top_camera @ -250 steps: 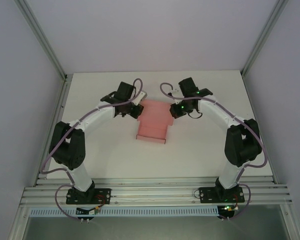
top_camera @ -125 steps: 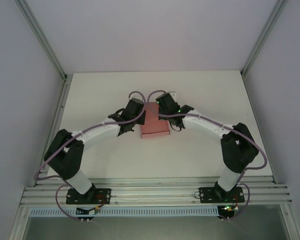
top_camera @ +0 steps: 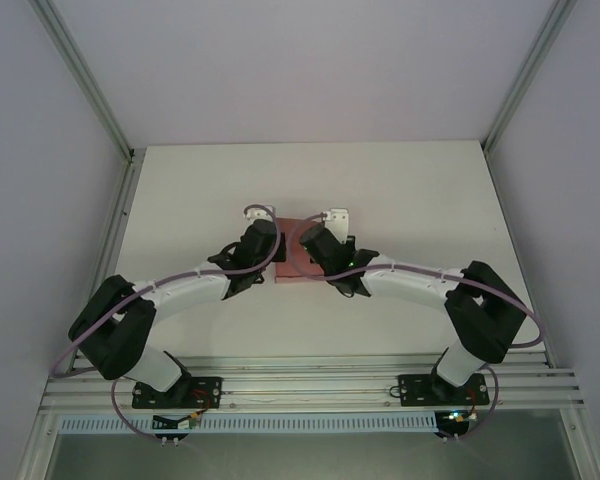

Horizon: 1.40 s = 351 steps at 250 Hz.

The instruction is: Assemble paper box

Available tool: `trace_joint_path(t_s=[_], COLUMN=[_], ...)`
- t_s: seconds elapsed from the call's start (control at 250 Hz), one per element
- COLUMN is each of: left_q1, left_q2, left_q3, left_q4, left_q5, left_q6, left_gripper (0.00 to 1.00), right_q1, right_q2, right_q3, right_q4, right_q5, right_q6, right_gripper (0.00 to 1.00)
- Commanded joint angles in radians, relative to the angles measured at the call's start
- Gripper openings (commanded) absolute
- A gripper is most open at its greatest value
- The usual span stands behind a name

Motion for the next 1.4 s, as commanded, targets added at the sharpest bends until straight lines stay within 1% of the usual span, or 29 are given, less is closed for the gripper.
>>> trace_joint_path(t_s=[0.0, 0.056, 0.1, 0.152, 0.268, 0.331, 0.379, 0.439, 0.551, 0.595, 0.691, 0.759, 0.803, 0.859, 0.918, 0.978, 1.042, 1.114, 1.134, 1.218, 1.258, 1.31, 1.366, 1.398], left_q1=[-0.09, -0.095, -0.099, -0.11, -0.142, -0.172, -0.192, -0.207, -0.215, -0.216, -0.221, -0.226, -0.231, -0.239, -0.242, -0.244, -0.244, -0.244, -0.245, -0.243, -0.243, -0.244, -0.24, -0.238], left_q2=[-0.007, -0.008, -0.014, -0.023, -0.049, -0.065, -0.075, -0.087, -0.097, -0.105, -0.123, -0.144, -0.163, -0.197, -0.242, -0.3, -0.381, -0.49, -0.523, -0.673, -0.741, -0.816, -0.869, -0.882], left_q3=[-0.037, -0.082, -0.123, -0.161, -0.226, -0.251, -0.28, -0.321, -0.412, -0.446, -0.5, -0.508, -0.504, -0.492, -0.482, -0.48, -0.472, -0.446, -0.437, -0.409, -0.384, -0.343, -0.296, -0.264], left_q4=[0.127, 0.166, 0.214, 0.245, 0.308, 0.317, 0.33, 0.335, 0.356, 0.378, 0.438, 0.443, 0.429, 0.38, 0.304, 0.225, 0.125, -0.042, -0.087, -0.255, -0.346, -0.469, -0.539, -0.572], left_q5=[0.094, 0.095, 0.116, 0.093, 0.084, 0.079, 0.091, 0.095, 0.091, 0.091, 0.092, 0.117, 0.138, 0.15, 0.148, 0.132, 0.107, 0.079, 0.076, 0.039, -0.003, -0.078, -0.095, -0.119], left_q6=[-0.081, -0.114, -0.111, -0.121, -0.095, -0.064, -0.039, -0.042, -0.073, -0.085, -0.109, -0.106, -0.101, -0.092, -0.089, -0.093, -0.11, -0.139, -0.144, -0.186, -0.22, -0.284, -0.316, -0.357], left_gripper=[0.0, 0.0, 0.0, 0.0, 0.0, 0.0, 0.0, 0.0, 0.01, 0.04, 0.08, 0.16, 0.2, 0.27, 0.28, 0.36, 0.52, 0.61, 0.65, 0.87, 0.99, 1.0, 1.0, 1.0], right_q1=[0.058, 0.074, 0.09, 0.107, 0.137, 0.149, 0.156, 0.167, 0.18, 0.187, 0.2, 0.209, 0.216, 0.221, 0.223, 0.224, 0.226, 0.226, 0.226, 0.227, 0.227, 0.226, 0.226, 0.226], right_q2=[0.011, 0.007, 0.002, -0.007, -0.034, -0.045, -0.055, -0.067, -0.075, -0.07, -0.065, -0.07, -0.074, -0.077, -0.079, -0.077, -0.075, -0.076, -0.077, -0.079, -0.079, -0.076, -0.072, -0.071], right_q3=[-0.044, -0.071, -0.099, -0.137, -0.229, -0.265, -0.283, -0.305, -0.368, -0.398, -0.457, -0.481, -0.484, -0.482, -0.483, -0.485, -0.488, -0.489, -0.489, -0.485, -0.483, -0.479, -0.471, -0.468], right_q4=[0.083, 0.121, 0.157, 0.185, 0.252, 0.272, 0.279, 0.291, 0.372, 0.411, 0.474, 0.501, 0.508, 0.501, 0.507, 0.512, 0.51, 0.512, 0.51, 0.505, 0.508, 0.497, 0.478, 0.467], right_q5=[-0.098, -0.093, -0.077, -0.057, -0.044, -0.038, 0.003, 0.04, 0.052, 0.06, 0.088, 0.093, 0.099, 0.117, 0.122, 0.122, 0.121, 0.121, 0.121, 0.12, 0.114, 0.112, 0.111, 0.11], right_q6=[0.055, 0.049, 0.036, 0.037, 0.076, 0.101, 0.104, 0.101, 0.057, 0.043, 0.045, 0.056, 0.047, 0.034, 0.017, 0.008, 0.011, 0.008, 0.007, 0.0, -0.009, -0.016, -0.025, -0.022], right_gripper=[0.0, 0.0, 0.0, 0.0, 0.0, 0.0, 0.0, 0.0, 0.0, 0.0, 0.0, 0.0, 0.0, 0.0, 0.0, 0.0, 0.01, 0.01, 0.01, 0.02, 0.03, 0.04, 0.04, 0.04])
